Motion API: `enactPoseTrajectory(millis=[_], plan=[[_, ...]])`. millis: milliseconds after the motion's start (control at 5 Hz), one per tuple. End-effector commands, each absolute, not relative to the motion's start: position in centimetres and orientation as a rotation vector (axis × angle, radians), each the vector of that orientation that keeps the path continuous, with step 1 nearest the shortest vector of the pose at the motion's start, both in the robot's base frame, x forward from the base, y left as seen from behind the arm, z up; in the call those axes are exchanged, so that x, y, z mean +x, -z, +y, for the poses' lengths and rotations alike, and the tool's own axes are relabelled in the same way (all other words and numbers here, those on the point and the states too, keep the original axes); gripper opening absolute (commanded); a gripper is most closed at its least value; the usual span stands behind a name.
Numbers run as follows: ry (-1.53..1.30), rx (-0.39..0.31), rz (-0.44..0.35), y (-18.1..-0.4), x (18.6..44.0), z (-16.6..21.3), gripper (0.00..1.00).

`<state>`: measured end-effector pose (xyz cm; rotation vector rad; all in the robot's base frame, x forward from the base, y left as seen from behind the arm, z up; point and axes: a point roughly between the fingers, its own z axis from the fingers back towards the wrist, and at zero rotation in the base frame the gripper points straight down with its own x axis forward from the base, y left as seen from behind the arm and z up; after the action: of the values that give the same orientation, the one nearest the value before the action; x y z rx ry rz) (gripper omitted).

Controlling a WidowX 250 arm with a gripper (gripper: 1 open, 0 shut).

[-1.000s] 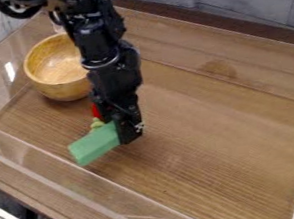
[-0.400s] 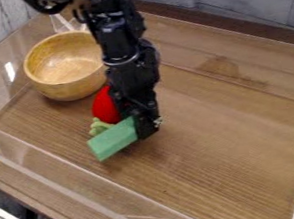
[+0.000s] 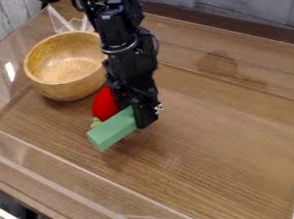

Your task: Remove the green stick from the brown bowl and put it on the table

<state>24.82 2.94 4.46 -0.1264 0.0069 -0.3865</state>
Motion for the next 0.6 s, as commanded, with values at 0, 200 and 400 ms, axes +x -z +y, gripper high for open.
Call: enactPoseTrajectory(millis=[0, 200, 400], plan=[[0.374, -0.105, -0.052, -5.4, 26.7, 2.2, 0.0], [0.393, -0.107, -0.047, -5.2, 27.6, 1.4, 0.0], [0.413, -0.113, -0.04, -5.1, 28.3, 1.0, 0.0]])
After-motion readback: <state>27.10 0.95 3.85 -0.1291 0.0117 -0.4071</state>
